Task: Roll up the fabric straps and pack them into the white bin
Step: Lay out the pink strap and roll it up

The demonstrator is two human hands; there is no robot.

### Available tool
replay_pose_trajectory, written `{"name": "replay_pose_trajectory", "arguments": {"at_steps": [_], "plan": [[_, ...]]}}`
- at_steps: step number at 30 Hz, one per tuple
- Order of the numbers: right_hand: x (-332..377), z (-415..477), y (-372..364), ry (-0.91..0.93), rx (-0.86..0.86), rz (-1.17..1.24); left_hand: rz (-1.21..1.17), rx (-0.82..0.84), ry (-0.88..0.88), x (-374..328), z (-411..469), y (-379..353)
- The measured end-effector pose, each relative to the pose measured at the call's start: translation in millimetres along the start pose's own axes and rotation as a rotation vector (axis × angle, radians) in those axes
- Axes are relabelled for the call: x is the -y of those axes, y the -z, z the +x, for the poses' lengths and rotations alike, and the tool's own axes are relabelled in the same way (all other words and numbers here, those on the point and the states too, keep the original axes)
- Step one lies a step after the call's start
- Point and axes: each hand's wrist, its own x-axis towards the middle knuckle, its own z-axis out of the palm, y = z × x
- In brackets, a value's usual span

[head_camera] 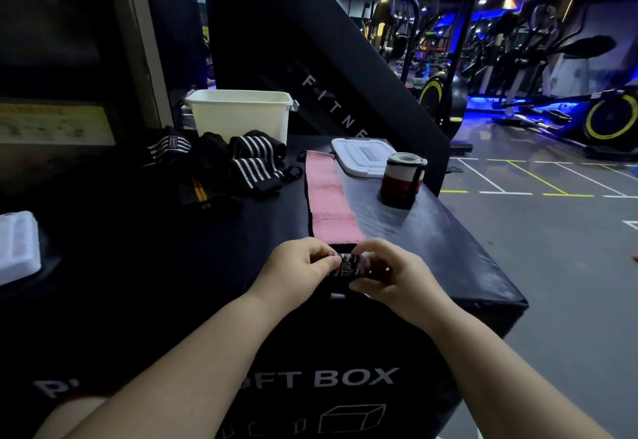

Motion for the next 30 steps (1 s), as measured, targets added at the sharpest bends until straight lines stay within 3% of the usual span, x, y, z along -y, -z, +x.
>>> {"name": "replay_pose_trajectory", "arguments": {"at_steps": [12, 17, 22, 30], "plan": [[5.7, 8.6, -0.8, 0.006, -0.028, -0.152, 0.066, -0.064, 0.058, 0.0, 10.5, -2.6], [7.6, 15.5, 0.6, 0.030, -0.007, -0.221, 0.078, -0.194, -0.158, 4.0, 6.4, -5.3], [4.7, 23.6, -1.0, -0.044, -0.003, -0.241, 0.167, 0.003, -0.183, 5.8, 6.2, 2.7], [7.3, 30.0, -2.3, -0.115, 0.023, -0.241, 0.140, -0.032, -0.134, 5.1, 8.7, 1.3]]}}
